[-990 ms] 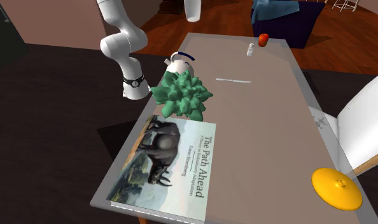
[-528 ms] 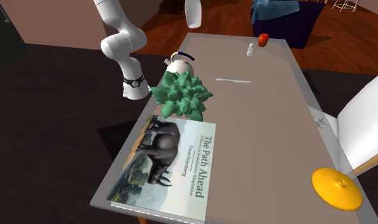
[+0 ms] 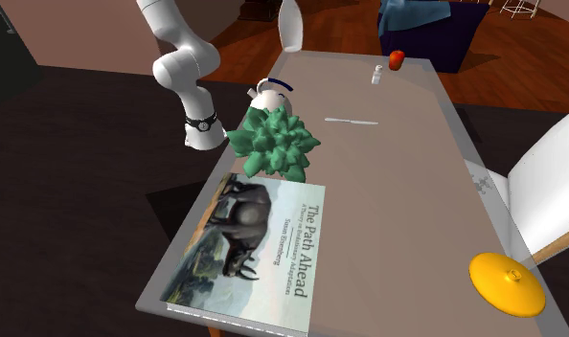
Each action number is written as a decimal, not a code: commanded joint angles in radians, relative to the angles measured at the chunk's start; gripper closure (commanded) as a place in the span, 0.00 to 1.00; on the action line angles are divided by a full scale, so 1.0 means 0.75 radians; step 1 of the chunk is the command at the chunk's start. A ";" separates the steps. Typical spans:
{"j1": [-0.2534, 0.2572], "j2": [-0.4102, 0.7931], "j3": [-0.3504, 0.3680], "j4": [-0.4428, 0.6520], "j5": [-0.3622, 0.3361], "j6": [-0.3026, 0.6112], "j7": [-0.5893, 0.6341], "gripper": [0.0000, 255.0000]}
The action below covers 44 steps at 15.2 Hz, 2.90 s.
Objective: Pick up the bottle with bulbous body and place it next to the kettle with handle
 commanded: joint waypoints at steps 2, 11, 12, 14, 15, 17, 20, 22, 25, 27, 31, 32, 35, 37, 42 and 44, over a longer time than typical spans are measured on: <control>0.019 -0.024 -0.008 -0.074 0.016 0.055 -0.012 1.00; 0.066 -0.081 -0.012 -0.269 0.062 0.203 -0.038 1.00; 0.070 -0.086 -0.009 -0.289 0.066 0.219 -0.040 1.00; 0.076 -0.095 -0.004 -0.328 0.076 0.252 -0.044 1.00; 0.079 -0.099 0.000 -0.347 0.080 0.268 -0.046 1.00; 0.084 -0.106 0.008 -0.383 0.089 0.301 -0.050 1.00; 0.089 -0.114 0.023 -0.436 0.103 0.350 -0.054 1.00; 0.091 -0.118 0.035 -0.470 0.111 0.383 -0.056 1.00; 0.091 -0.122 0.055 -0.519 0.124 0.433 -0.059 1.00; 0.090 -0.123 0.071 -0.550 0.132 0.466 -0.061 1.00; 0.084 -0.122 0.107 -0.608 0.149 0.533 -0.063 1.00; 0.082 -0.121 0.117 -0.622 0.153 0.550 -0.064 1.00; 0.073 -0.117 0.149 -0.662 0.164 0.602 -0.065 1.00; 0.065 -0.113 0.173 -0.688 0.172 0.636 -0.065 1.00; 0.052 -0.107 0.206 -0.718 0.181 0.680 -0.065 1.00; 0.052 -0.107 0.206 -0.718 0.181 0.680 -0.065 1.00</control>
